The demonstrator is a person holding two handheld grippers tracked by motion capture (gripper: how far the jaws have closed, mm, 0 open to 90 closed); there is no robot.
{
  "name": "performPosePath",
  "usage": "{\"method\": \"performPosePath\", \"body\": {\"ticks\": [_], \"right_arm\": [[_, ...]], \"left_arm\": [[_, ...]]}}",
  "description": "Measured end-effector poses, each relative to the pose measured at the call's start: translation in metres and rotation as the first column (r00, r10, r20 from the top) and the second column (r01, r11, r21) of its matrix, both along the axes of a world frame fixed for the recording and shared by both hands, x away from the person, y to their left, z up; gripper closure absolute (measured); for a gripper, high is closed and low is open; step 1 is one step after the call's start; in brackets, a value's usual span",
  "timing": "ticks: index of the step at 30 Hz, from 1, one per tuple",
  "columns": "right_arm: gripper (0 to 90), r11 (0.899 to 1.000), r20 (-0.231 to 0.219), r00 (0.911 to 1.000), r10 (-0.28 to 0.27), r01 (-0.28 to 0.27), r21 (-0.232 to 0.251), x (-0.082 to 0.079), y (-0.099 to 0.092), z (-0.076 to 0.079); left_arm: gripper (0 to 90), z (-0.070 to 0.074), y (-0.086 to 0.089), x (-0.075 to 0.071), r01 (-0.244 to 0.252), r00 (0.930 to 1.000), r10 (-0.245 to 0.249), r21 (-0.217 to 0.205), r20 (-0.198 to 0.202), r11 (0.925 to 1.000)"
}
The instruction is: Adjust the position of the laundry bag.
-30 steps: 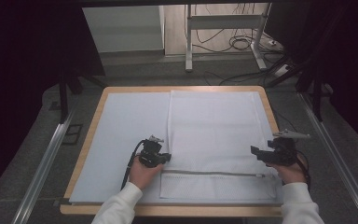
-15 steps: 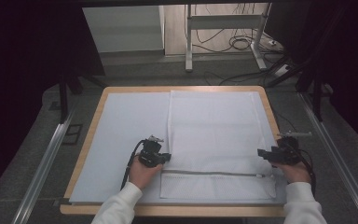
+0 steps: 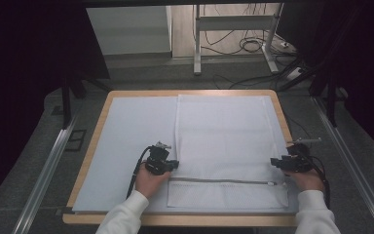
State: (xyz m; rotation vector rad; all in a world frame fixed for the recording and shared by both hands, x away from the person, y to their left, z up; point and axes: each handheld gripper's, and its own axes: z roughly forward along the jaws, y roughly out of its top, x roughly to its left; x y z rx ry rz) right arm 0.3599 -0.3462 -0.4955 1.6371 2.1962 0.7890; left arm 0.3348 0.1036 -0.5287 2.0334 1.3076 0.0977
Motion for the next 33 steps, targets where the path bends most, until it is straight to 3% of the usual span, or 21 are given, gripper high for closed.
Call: {"method": "performPosePath", "body": {"ticks": [10, 16, 21, 33], "right_arm": [[54.5, 0.999, -0.021, 0.9996, 0.019, -0.02, -0.037, 0.0, 0.003, -0.005], [71.5, 0.993, -0.014, 0.9989, 0.044, -0.045, -0.108, -0.001, 0.008, -0.004], [84.8, 0.99, -0.008, 0.9982, 0.059, -0.059, -0.129, -0.001, 0.013, -0.004], [86.8, 0.995, -0.007, 0.9985, 0.054, -0.055, -0.084, -0.001, 0.011, -0.003]], "left_arm": [[89.0, 0.001, 0.001, -0.001, -0.006, 1.0, 0.006, -0.01, 0.008, 0.9999], [89.0, 0.002, 0.001, -0.001, -0.007, 0.9999, 0.007, -0.01, 0.009, 0.9999], [89.0, 0.002, 0.001, -0.001, -0.006, 0.9999, 0.006, -0.012, 0.01, 0.9999], [89.2, 0.003, 0.005, 0.0, -0.008, 0.9999, 0.008, -0.024, 0.01, 0.9997]]}}
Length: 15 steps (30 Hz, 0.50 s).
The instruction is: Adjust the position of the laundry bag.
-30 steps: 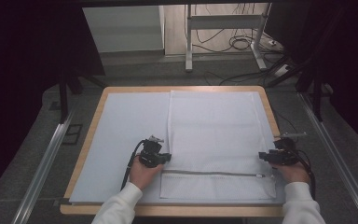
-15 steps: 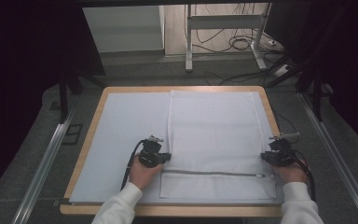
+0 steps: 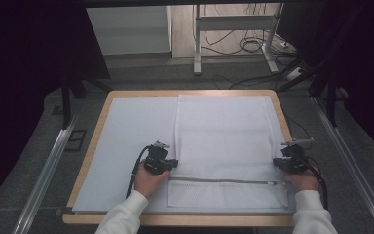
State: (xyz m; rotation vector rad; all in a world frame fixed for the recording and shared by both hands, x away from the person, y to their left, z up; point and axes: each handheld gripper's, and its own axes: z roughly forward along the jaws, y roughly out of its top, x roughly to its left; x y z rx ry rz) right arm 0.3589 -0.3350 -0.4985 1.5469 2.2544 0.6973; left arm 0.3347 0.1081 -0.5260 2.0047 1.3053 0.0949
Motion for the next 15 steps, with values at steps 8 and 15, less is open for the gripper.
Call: {"method": "performPosePath", "body": {"ticks": [8, 15], "right_arm": [[86.9, 1.0, 0.007, 0.9999, 0.013, -0.013, 0.008, 0.0, 0.005, 0.001], [86.9, 1.0, 0.013, 0.9996, 0.025, -0.025, 0.019, -0.001, 0.007, 0.002]], "left_arm": [[89.6, 0.002, 0.005, 0.0, -0.007, 0.9999, 0.007, -0.008, 0.007, 0.9999], [89.6, 0.002, 0.011, 0.0, -0.014, 0.9999, 0.014, -0.016, 0.005, 0.9998]]}}
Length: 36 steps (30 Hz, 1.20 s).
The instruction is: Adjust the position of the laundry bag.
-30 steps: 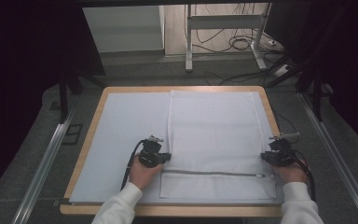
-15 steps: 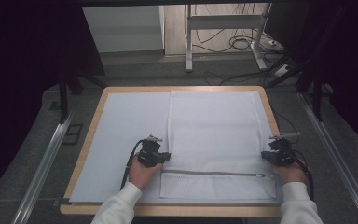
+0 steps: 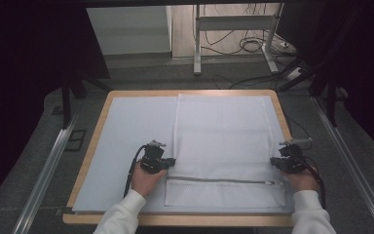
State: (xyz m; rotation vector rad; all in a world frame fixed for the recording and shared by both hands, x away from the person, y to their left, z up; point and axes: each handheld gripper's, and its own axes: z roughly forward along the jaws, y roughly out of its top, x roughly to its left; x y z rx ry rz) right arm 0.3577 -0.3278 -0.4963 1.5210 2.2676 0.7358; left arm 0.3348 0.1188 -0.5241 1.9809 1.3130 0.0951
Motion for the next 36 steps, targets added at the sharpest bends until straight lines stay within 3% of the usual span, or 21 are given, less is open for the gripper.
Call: {"method": "performPosePath", "body": {"ticks": [36], "right_arm": [[87.1, 0.999, 0.023, 0.9994, 0.024, -0.025, 0.034, 0.001, 0.019, 0.001]], "left_arm": [[89.6, 0.005, 0.028, -0.004, -0.036, 0.9994, 0.036, -0.008, -0.002, 0.9993]]}}
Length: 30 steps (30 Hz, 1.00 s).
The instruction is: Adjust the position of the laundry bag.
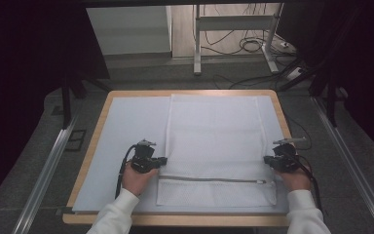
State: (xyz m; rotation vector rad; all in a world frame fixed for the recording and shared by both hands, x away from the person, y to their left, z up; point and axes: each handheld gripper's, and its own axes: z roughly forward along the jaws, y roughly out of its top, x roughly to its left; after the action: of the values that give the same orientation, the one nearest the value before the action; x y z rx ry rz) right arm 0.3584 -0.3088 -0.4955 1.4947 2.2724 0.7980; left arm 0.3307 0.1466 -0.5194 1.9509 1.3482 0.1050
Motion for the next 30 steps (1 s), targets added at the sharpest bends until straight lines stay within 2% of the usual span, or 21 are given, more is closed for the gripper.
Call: {"method": "performPosePath", "body": {"ticks": [9, 16, 24, 28, 30], "right_arm": [[87.1, 1.0, 0.006, 0.9999, 0.015, -0.015, 0.002, 0.0, 0.009, 0.0], [87.1, 0.997, -0.008, 0.9994, 0.033, -0.032, 0.066, 0.001, 0.017, -0.001], [87.2, 0.997, -0.003, 0.9993, 0.037, -0.037, 0.07, 0.001, 0.025, -0.001], [87.1, 0.994, -0.013, 0.9989, 0.046, -0.044, 0.099, 0.002, 0.029, -0.002], [87.1, 0.994, -0.01, 0.9989, 0.047, -0.046, 0.099, 0.002, 0.031, -0.003]], "left_arm": [[89.6, 0.002, 0.012, -0.004, -0.01, 0.9999, 0.01, -0.018, -0.005, 0.9998], [89.6, 0.002, 0.023, -0.004, -0.028, 0.9996, 0.028, -0.018, -0.009, 0.9994], [89.5, 0.002, 0.032, -0.008, -0.034, 0.9994, 0.034, -0.015, -0.012, 0.9993], [89.5, 0.002, 0.038, -0.009, -0.043, 0.999, 0.043, -0.016, -0.014, 0.999], [89.5, 0.003, 0.04, -0.01, -0.045, 0.9989, 0.045, -0.016, -0.016, 0.9989]]}}
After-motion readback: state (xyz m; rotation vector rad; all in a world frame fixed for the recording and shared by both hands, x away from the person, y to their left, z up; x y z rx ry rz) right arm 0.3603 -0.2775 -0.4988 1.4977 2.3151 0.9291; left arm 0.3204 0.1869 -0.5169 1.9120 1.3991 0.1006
